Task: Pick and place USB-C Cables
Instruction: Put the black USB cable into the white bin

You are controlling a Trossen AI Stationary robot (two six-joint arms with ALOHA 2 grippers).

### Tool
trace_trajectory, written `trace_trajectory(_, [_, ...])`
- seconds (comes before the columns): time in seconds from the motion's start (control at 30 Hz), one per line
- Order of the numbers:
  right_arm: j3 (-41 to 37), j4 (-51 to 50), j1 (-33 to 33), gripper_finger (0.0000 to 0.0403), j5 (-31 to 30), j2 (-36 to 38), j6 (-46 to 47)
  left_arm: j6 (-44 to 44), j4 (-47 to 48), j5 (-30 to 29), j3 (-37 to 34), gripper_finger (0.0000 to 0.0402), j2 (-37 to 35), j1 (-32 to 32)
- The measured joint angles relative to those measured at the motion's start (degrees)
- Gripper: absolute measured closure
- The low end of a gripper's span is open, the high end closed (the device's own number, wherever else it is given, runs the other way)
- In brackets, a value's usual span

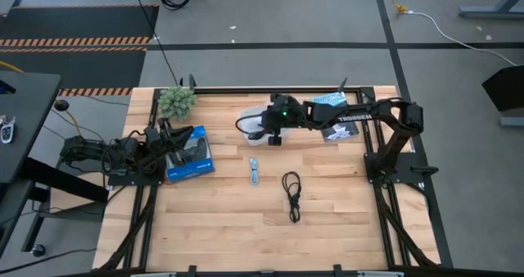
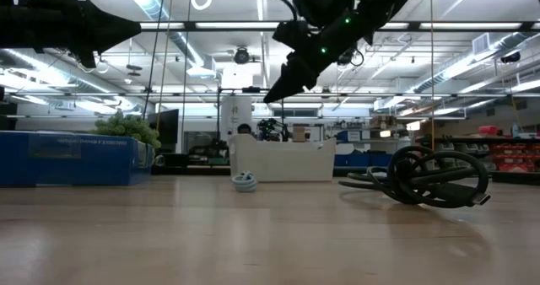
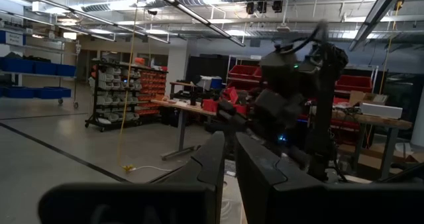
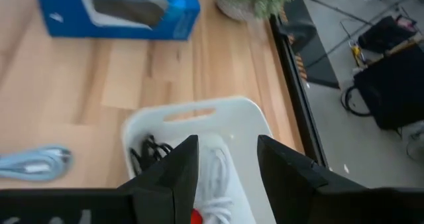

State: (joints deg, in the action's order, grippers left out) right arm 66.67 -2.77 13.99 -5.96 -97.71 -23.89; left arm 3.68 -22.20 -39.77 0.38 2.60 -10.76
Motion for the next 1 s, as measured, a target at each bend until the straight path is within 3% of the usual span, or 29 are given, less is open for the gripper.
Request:
trace_trajectory(0.3, [4.1,0.6,-3.9,0.0243,0.1,3.4,3.3,0.0,0.0,0.0,0.0,0.0358,0.0,0.0])
trace_trajectory(1.0, [19.8,0.6,-5.6,0.0243,-0.1,13.4,9.1,0.0,0.0,0.0,0.0,0.0358,0.0,0.0])
